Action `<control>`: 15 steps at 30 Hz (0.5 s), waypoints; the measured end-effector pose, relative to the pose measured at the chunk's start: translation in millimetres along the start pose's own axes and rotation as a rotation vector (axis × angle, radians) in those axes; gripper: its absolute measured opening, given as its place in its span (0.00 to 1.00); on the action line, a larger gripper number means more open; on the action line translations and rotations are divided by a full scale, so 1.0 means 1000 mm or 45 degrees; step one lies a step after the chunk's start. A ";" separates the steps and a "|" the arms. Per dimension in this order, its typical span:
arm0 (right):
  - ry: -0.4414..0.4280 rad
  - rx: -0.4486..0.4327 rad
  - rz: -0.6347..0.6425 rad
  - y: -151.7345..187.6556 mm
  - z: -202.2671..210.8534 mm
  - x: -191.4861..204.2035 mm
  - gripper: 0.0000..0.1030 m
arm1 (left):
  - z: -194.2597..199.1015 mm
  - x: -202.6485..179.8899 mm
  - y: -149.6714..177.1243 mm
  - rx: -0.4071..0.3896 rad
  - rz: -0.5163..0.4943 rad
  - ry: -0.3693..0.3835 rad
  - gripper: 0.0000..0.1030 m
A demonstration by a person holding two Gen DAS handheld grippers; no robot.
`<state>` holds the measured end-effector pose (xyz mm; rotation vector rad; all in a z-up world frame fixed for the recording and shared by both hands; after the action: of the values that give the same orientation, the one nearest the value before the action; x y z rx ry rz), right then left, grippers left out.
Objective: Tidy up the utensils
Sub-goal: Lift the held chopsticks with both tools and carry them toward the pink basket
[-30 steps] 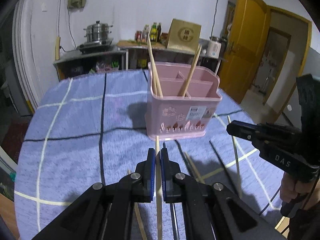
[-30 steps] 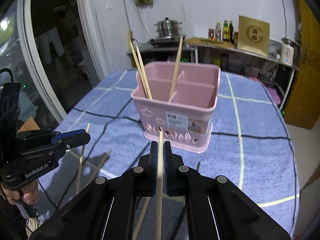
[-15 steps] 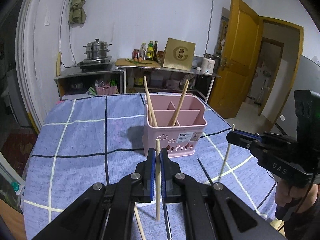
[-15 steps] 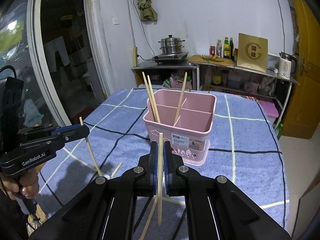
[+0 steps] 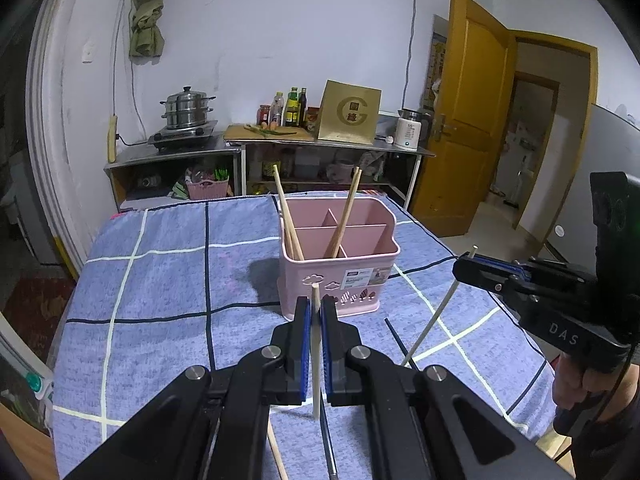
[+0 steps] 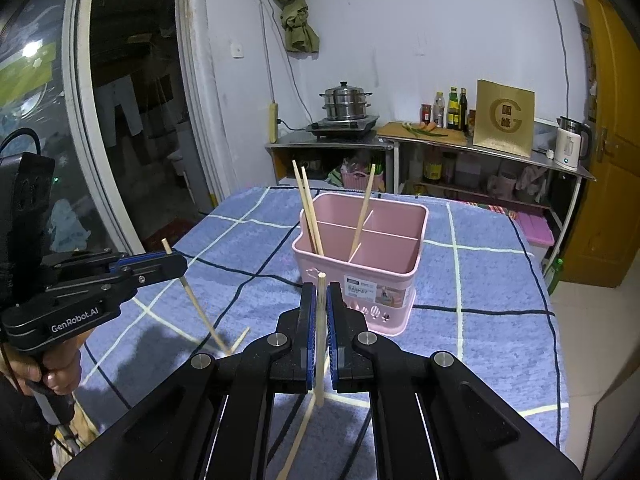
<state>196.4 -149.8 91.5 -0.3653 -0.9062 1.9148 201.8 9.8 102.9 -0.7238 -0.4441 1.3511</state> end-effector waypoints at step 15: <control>0.017 -0.079 0.001 -0.026 0.012 -0.003 0.05 | 0.004 -0.005 -0.035 -0.030 0.003 0.041 0.05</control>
<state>207.7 -150.0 118.1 -0.4143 -0.9584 1.8861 223.3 4.1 130.6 -0.7644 -0.4341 1.3365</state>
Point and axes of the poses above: each gripper's, at about its wrist camera, not at the fingertips, and z roughly against the way its jaws point, x to its left, y to its underside, the point moved 4 cm from there along -z, roughly the way its jaws point, and after that the axes turned 10 degrees about x, right-handed, at the moved point
